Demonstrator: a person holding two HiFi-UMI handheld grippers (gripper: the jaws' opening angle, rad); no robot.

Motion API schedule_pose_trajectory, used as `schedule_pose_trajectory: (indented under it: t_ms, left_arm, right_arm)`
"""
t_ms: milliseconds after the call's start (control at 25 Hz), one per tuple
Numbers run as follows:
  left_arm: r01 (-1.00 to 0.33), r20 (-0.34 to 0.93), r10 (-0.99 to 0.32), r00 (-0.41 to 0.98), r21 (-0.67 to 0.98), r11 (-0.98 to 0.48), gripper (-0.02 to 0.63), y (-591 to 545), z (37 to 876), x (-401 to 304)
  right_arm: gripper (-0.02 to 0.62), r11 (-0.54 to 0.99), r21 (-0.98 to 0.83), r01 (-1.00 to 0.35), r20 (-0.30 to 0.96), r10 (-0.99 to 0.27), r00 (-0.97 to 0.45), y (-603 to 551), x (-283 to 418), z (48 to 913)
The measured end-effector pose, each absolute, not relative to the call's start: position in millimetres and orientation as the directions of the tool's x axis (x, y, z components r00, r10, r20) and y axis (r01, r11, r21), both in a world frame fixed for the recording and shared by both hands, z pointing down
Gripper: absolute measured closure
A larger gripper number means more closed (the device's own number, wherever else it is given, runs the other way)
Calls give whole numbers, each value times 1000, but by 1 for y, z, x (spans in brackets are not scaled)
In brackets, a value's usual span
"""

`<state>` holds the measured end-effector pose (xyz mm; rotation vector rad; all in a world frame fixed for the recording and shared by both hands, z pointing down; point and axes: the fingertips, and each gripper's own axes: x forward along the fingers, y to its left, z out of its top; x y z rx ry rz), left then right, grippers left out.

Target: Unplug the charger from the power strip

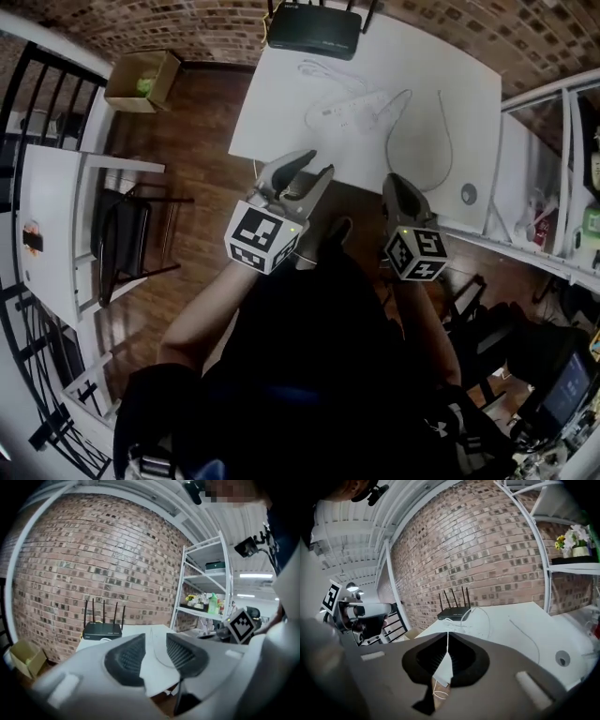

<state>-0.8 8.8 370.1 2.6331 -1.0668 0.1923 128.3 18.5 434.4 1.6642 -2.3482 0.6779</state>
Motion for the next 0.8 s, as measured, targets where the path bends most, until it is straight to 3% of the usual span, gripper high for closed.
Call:
schedule_pose_trajectory:
  t_ms: [320,800]
  left_arm:
    - [-745,330,-673,662,187,-641,462,-32,410,35]
    - [-708,447,-592,670,143,-692,449,-85,485,38]
  right_arm:
    - [541,340,-273,-900,448,-783,-432,-23,148,462]
    - [492,335,-199,-921,550,-740,-388,-65,128,499]
